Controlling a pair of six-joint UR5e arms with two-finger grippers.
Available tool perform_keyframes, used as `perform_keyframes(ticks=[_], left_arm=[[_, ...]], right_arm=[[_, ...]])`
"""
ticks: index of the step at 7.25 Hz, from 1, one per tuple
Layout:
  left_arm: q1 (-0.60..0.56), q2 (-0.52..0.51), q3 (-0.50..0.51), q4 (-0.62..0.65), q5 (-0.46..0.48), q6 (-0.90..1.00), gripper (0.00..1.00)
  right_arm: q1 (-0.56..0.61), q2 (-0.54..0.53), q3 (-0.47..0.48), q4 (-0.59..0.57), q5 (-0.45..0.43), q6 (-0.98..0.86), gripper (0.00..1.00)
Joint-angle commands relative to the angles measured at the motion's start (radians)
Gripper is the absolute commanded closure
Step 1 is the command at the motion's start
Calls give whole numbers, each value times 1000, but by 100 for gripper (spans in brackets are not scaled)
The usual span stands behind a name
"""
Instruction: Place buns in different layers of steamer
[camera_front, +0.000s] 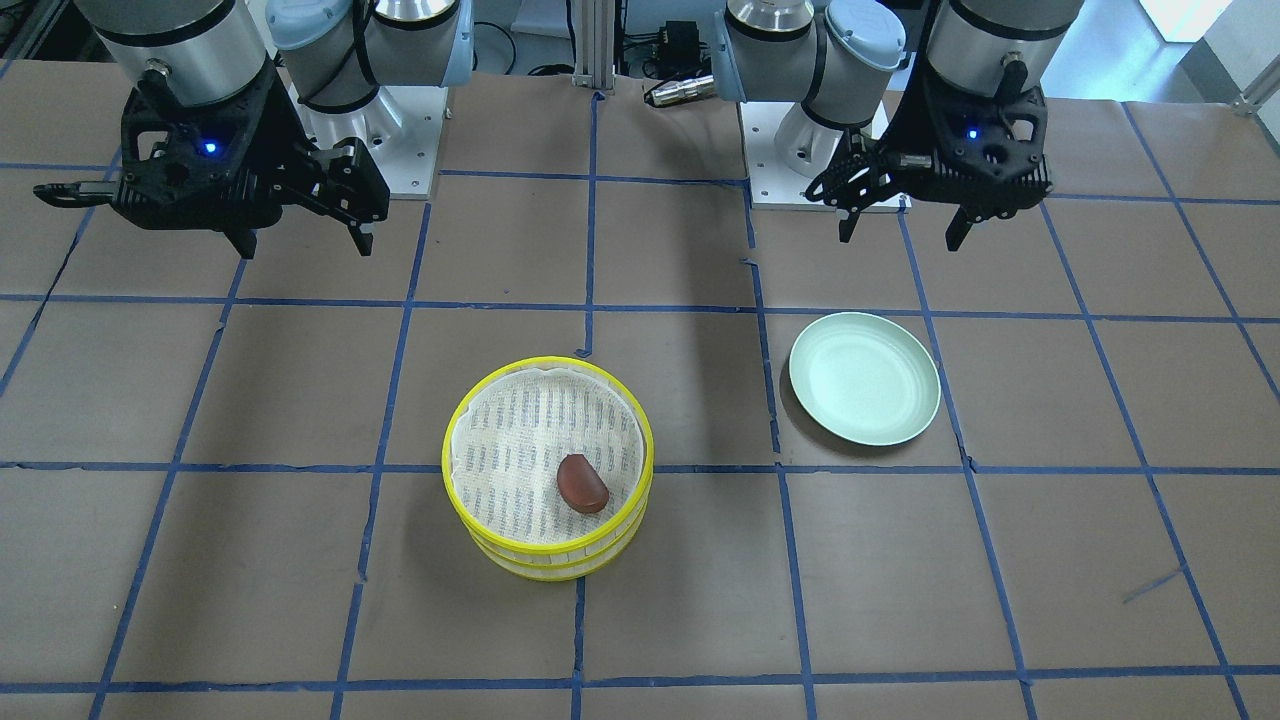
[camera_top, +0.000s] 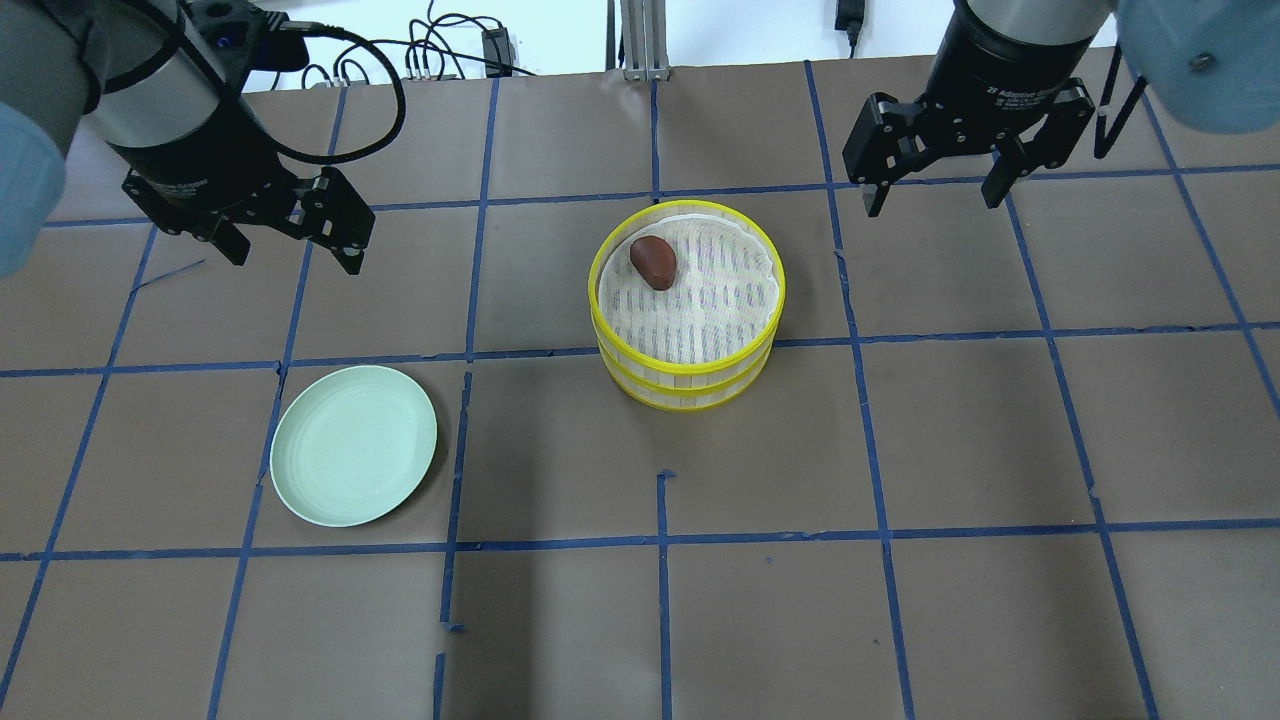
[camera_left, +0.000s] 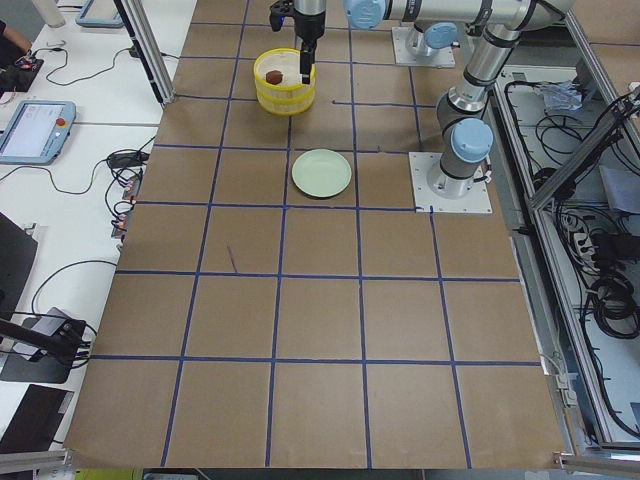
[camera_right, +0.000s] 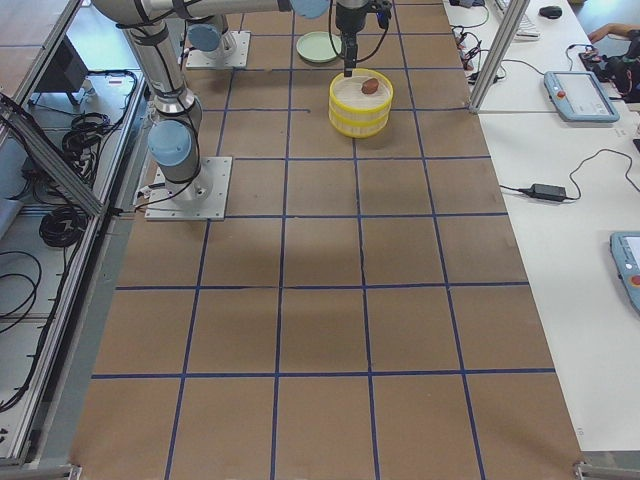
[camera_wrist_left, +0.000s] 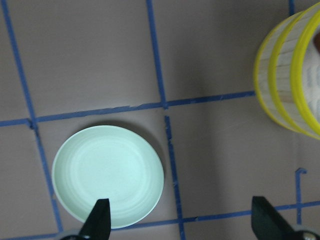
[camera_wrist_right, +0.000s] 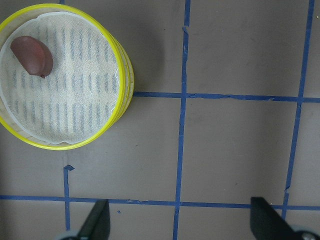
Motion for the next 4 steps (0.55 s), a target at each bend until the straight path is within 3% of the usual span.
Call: perform_keyframes(ticks=[1, 4], left_arm=[[-1, -2, 14, 5, -100, -14, 0], [2, -7, 19, 13, -97, -15, 0]], right_arm=[[-1, 0, 2, 0, 0, 1, 0], [1, 0, 4, 1, 0, 0, 0]])
